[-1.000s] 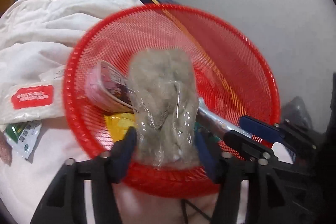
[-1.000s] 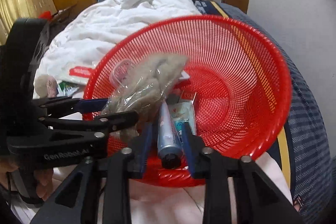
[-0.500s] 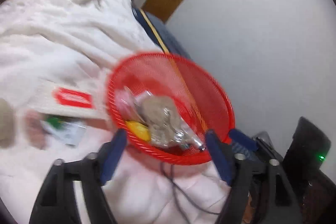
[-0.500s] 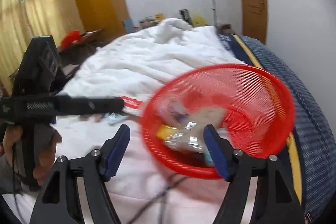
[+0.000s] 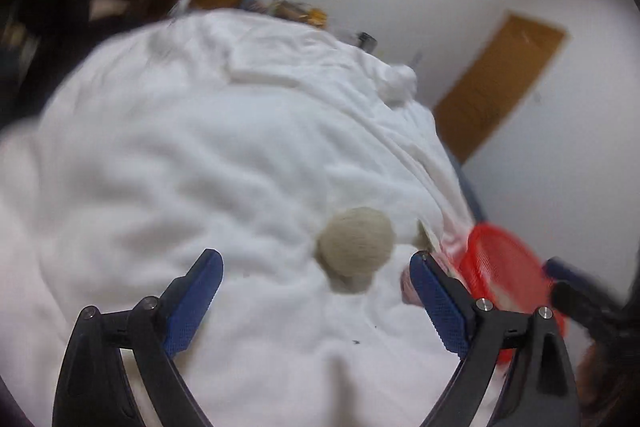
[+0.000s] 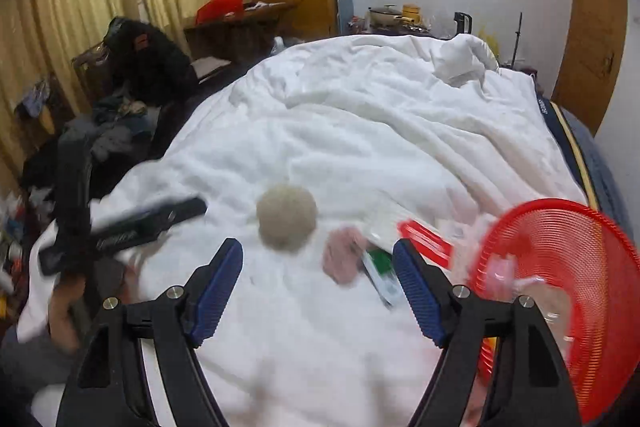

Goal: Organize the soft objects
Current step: 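Grasp the pink fluffy pom-pom with the right gripper while the left approaches the beige ball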

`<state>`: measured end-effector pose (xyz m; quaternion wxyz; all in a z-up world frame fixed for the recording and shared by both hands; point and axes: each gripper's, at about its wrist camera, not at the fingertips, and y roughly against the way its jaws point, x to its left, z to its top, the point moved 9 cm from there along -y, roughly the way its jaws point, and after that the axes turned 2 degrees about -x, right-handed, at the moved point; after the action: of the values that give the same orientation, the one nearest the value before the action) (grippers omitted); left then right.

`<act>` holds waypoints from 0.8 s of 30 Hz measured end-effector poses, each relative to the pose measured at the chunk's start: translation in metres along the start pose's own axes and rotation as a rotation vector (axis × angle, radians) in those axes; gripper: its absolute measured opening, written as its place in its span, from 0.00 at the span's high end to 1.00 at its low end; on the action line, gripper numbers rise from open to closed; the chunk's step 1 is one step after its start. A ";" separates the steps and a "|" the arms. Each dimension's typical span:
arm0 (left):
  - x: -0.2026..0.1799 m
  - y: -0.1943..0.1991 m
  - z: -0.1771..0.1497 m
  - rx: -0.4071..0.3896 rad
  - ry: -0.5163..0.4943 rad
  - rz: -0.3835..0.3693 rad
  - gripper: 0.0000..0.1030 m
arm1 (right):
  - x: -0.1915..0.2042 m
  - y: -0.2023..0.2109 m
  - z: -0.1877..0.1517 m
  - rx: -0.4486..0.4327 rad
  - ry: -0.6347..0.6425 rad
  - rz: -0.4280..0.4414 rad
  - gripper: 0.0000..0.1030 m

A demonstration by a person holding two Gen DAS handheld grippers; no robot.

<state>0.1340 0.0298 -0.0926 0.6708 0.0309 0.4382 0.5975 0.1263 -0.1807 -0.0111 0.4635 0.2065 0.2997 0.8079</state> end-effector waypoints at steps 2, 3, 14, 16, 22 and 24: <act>0.005 -0.011 -0.009 0.019 0.025 -0.016 0.07 | 0.009 -0.024 0.006 -0.020 -0.027 -0.002 0.25; 0.007 -0.016 -0.014 0.036 0.023 -0.019 0.07 | 0.012 -0.033 0.006 -0.032 -0.040 -0.001 0.25; 0.002 -0.022 -0.028 0.047 0.007 -0.022 0.07 | -0.026 -0.125 -0.036 0.158 -0.198 -0.123 0.50; 0.003 -0.024 -0.028 0.045 0.009 -0.024 0.07 | -0.033 -0.133 -0.039 0.177 -0.229 -0.120 0.74; 0.002 -0.025 -0.030 0.054 0.008 -0.017 0.07 | -0.033 -0.134 -0.046 0.171 -0.271 -0.036 0.77; -0.001 -0.028 -0.030 0.066 -0.009 -0.001 0.07 | -0.032 -0.125 -0.048 0.157 -0.277 -0.017 0.77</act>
<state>0.1371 0.0070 -0.1261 0.6719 0.0553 0.4545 0.5821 0.1907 -0.1738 -0.1325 0.4898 0.3489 0.2967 0.7419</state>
